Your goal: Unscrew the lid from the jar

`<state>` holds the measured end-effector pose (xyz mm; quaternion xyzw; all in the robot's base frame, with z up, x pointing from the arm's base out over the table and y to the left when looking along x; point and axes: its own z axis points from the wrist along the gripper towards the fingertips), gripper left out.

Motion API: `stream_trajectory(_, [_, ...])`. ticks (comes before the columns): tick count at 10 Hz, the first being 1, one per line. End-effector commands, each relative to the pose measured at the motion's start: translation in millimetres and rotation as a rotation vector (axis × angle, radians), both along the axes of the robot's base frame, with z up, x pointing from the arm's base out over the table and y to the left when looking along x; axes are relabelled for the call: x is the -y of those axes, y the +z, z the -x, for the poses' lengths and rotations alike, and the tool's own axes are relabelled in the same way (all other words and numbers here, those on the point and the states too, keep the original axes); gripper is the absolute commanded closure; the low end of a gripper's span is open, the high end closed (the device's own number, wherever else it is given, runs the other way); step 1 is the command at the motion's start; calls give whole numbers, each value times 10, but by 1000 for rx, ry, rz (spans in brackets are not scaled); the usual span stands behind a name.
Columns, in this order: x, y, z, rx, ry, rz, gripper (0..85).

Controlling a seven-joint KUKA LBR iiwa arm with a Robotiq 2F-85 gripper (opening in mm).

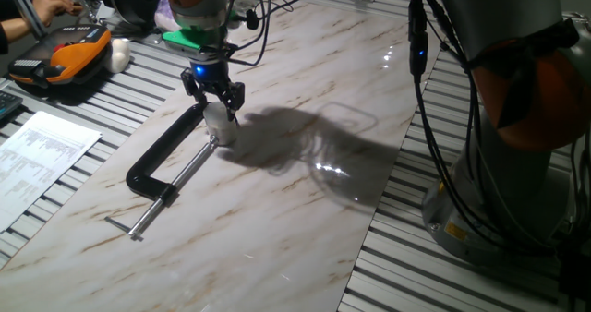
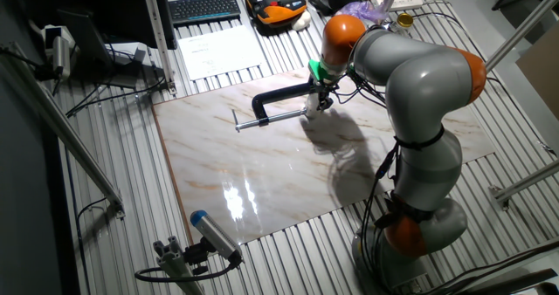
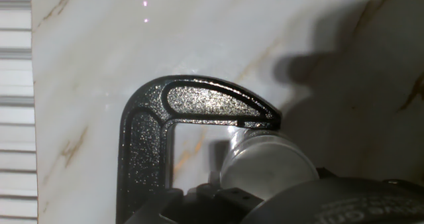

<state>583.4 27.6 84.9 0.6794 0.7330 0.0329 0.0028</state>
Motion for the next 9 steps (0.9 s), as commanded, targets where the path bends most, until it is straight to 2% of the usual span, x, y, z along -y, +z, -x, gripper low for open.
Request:
stream_trajectory(1, [-2, 2, -1, 3, 12, -2, 340])
stream_trajectory(9, [-2, -3, 1, 7, 131, 13, 340])
